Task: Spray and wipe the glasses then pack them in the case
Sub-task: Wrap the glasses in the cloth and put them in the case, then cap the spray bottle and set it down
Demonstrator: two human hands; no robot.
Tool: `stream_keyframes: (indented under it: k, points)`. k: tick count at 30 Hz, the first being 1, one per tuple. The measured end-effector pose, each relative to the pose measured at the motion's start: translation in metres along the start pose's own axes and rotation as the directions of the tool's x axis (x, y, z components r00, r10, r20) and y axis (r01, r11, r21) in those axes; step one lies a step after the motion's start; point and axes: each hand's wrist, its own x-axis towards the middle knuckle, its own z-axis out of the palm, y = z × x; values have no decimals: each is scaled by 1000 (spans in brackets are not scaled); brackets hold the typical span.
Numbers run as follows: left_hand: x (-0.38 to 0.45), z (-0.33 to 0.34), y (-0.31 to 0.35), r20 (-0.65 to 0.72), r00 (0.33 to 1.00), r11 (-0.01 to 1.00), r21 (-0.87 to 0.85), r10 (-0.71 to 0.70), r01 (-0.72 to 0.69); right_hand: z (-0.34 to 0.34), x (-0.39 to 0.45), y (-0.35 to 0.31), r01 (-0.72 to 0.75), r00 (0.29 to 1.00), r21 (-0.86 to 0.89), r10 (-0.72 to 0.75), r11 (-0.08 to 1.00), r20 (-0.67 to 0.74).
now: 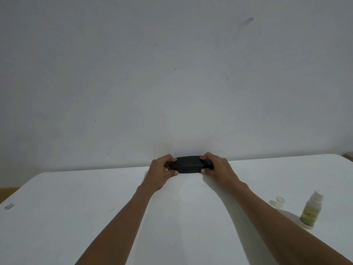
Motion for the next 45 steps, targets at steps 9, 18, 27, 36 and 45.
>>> stream_keyframes:
  k: [9,18,27,36,45]
  points:
    - [-10,0,28,34,999,945,324,42,-51,-5,-14,-20,-32,999,-150,28,988,-32]
    - [-50,63,125,151,950,883,351,275,-311,-86,-71,-50,-12,971,-249,-48,968,-234]
    - [-94,165,188,310,916,923,201,257,-327,-167,-172,-21,-160,863,-128,76,979,-500]
    - [-119,200,192,262,945,953,176,194,-245,-149,-234,20,-259,837,189,317,947,-445]
    - [-108,188,213,16,988,952,-271,152,-142,-140,-229,35,-284,828,257,371,924,-420]
